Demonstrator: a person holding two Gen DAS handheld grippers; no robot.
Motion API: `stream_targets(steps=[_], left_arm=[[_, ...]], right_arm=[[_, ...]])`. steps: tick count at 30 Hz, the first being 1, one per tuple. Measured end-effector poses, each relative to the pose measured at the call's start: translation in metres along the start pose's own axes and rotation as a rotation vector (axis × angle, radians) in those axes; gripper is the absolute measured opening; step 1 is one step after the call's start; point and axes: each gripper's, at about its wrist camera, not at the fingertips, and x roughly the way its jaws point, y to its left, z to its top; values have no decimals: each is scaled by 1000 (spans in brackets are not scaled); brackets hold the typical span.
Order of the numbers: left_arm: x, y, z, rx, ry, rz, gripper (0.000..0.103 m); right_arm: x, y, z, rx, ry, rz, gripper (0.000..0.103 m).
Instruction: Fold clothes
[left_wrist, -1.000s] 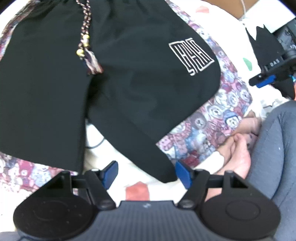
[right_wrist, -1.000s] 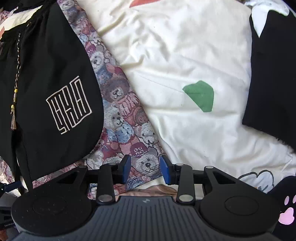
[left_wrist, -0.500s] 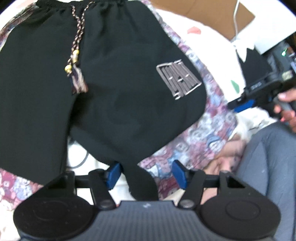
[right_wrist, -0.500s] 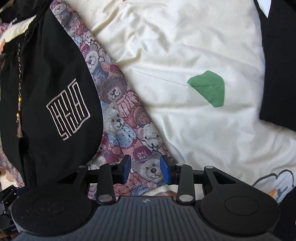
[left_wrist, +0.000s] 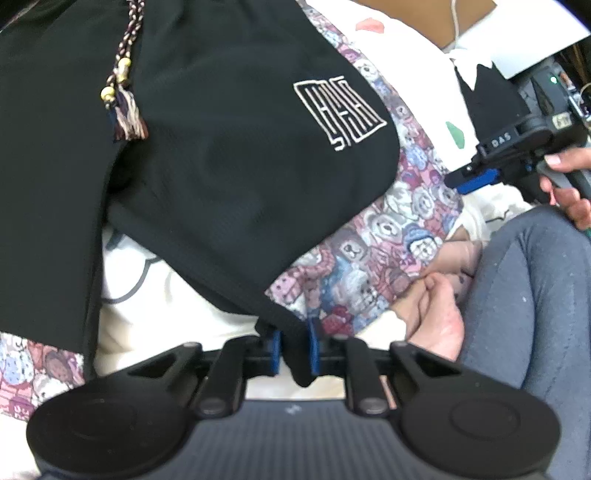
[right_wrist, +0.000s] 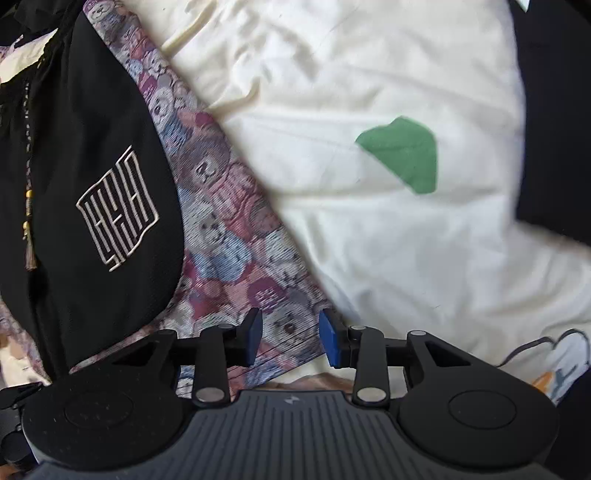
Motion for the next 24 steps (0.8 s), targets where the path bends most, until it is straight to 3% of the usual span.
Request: stream_targets(steps=[5, 6, 7, 8, 20, 24], left_arm=[[-1, -2, 4, -18, 9, 0, 8], [-2, -4, 5, -22, 13, 4, 7], [-3, -5, 5, -24, 16, 6, 7], [-4, -6, 6, -24, 18, 5, 7], [-44, -2, 18, -61, 12, -46, 5], [-45, -2, 17, -57, 36, -23, 5]], right_arm=[[5, -3, -1, 25, 1, -36, 38], [6, -2, -1, 13, 6, -32, 34], [6, 1, -2, -5, 4, -28, 27], [6, 4, -3, -24, 3, -24, 4], [-42, 14, -9, -98, -26, -47, 1], [-53, 9, -3, -143, -28, -121, 0]])
